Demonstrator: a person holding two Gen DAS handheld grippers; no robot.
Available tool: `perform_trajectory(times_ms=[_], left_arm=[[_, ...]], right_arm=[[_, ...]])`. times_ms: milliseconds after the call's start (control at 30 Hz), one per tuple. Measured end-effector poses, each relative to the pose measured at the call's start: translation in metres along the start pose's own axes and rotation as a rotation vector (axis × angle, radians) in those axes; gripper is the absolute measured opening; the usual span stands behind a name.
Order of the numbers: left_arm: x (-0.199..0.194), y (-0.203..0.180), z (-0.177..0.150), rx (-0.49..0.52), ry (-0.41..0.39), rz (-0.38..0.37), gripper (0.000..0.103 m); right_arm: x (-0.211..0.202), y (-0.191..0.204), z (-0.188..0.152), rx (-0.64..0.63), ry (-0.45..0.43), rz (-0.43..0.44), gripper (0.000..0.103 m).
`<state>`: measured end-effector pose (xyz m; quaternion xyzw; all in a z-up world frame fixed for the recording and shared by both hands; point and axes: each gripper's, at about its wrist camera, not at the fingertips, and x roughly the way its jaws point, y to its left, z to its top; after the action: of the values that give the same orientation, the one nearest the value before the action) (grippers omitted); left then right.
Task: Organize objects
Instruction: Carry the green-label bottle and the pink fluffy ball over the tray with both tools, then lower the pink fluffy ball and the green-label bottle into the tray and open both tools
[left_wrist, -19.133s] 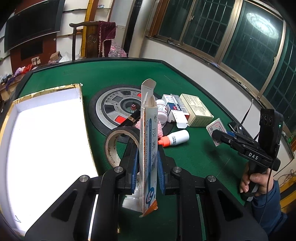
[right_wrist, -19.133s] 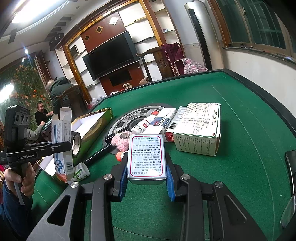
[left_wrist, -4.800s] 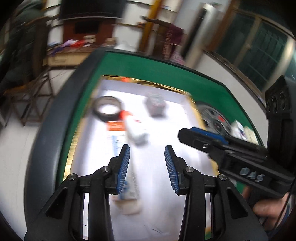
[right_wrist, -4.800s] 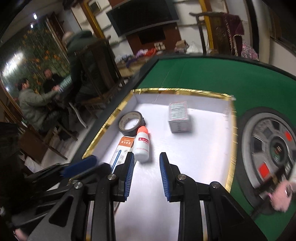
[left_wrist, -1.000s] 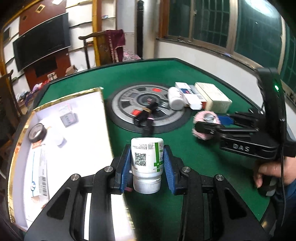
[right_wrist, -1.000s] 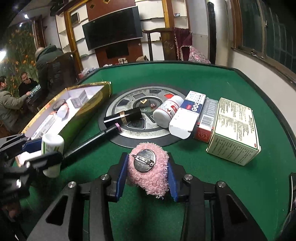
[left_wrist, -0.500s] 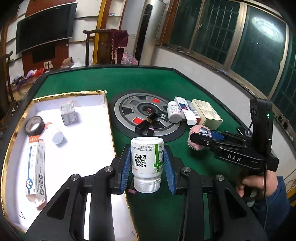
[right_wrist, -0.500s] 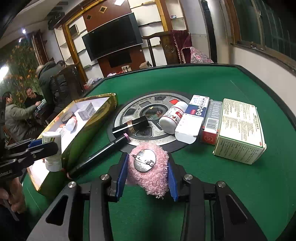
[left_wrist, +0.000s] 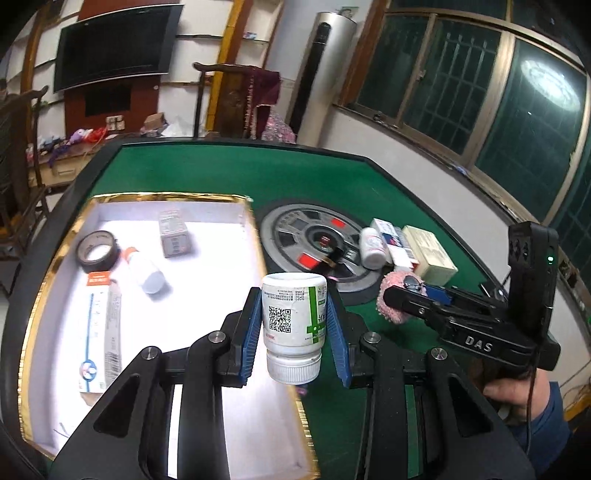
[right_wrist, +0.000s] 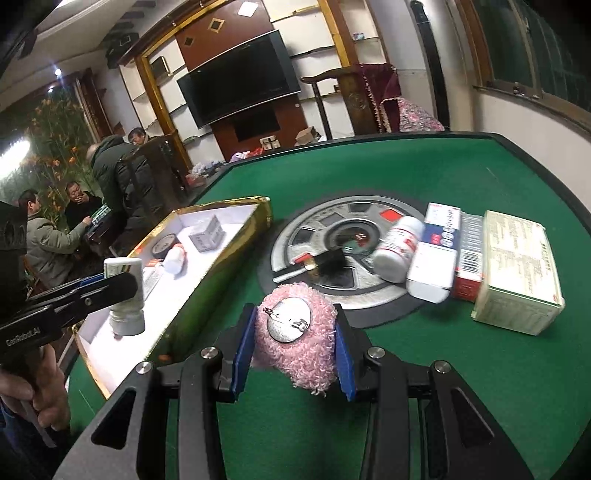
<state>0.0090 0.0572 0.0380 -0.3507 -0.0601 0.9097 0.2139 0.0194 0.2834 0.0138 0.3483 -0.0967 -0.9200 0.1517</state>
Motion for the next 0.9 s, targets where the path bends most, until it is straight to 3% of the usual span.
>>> perform_trajectory(times_ms=[167,367,667,900], left_arm=[[0.003,0.031,0.003,-0.055,0.021,0.052,0.033],[0.02,0.064,-0.001,-0.135,0.098,0.09,0.033],[0.029,0.082,-0.007,-0.189,0.139,0.119,0.033],[0.029,0.086,-0.006,-0.205,0.146,0.132,0.033]], right_arm=[[0.008,0.03,0.016,-0.028,-0.007,0.042,0.039],[0.038,0.072,0.043,-0.067,0.029,0.085,0.039],[0.111,0.115,0.065,-0.1,0.197,0.089,0.039],[0.144,0.125,0.073,-0.1,0.257,0.047,0.039]])
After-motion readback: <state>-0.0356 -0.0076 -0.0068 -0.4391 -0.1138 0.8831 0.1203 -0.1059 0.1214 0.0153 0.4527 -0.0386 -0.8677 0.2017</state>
